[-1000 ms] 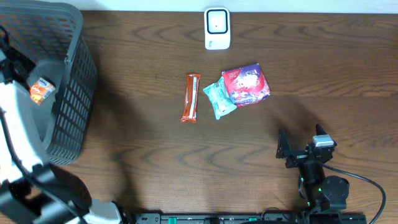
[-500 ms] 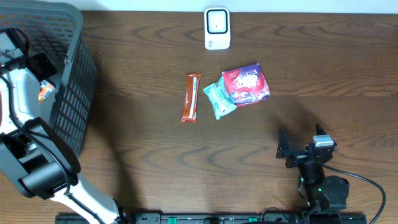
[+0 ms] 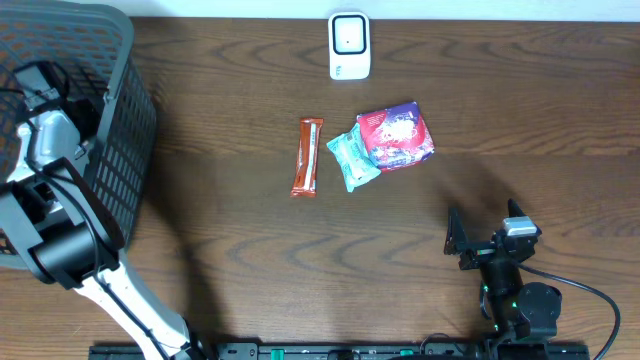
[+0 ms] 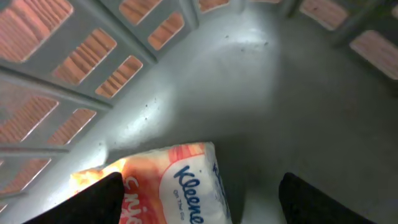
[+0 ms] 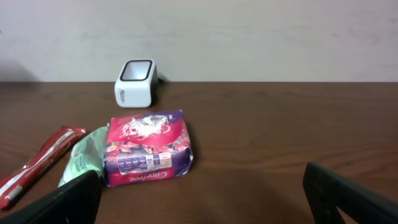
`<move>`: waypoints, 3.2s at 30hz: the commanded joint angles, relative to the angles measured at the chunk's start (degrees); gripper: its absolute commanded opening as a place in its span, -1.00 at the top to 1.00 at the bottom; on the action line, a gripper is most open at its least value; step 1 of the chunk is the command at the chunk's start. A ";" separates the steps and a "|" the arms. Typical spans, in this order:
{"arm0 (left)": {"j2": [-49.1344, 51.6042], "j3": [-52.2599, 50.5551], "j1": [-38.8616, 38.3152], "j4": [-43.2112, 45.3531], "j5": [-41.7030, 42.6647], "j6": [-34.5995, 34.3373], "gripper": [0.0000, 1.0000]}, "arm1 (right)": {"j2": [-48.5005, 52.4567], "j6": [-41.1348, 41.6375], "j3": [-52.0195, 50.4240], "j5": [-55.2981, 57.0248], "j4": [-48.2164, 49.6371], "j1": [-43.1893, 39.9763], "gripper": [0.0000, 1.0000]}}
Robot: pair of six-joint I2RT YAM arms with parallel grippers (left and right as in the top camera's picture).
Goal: Scan the item barcode
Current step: 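Reach the left gripper into the basket and grasp the orange packet, then carry the orange packet forward and drop it beside the red bar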
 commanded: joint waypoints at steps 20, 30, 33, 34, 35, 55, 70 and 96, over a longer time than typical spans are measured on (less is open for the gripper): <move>-8.92 0.07 -0.07 -10.49 -2.69 -4.50 0.85 | -0.24 0.57 -0.04 -0.35 -0.24 0.24 -0.98; -35.23 0.07 -0.07 -13.00 20.72 -16.50 0.86 | -0.24 0.57 -0.04 -0.35 -0.24 0.24 -0.98; -42.99 0.07 -1.44 -12.90 41.33 -16.61 0.85 | -0.24 0.57 -0.04 -0.35 -0.24 0.24 -0.98; -44.59 0.07 -2.43 -12.94 43.74 -17.20 0.86 | -0.24 0.57 -0.04 -0.33 -0.24 0.24 -0.98; -46.07 0.07 -3.72 -13.18 45.59 -17.73 0.86 | -0.24 0.57 -0.04 -0.35 -0.24 0.24 -0.99; -38.34 -3.08 -50.51 -30.95 24.90 -7.74 0.85 | -0.24 0.57 -0.04 -0.35 -0.24 0.24 -0.99; -16.31 -3.06 -53.42 -20.28 23.41 -7.80 -0.15 | -0.24 0.57 -0.04 -0.33 -0.24 0.24 -0.99; -40.70 -0.94 -31.50 -45.42 19.76 -9.75 -0.96 | -0.24 0.57 -0.04 -0.35 -0.24 0.24 -0.99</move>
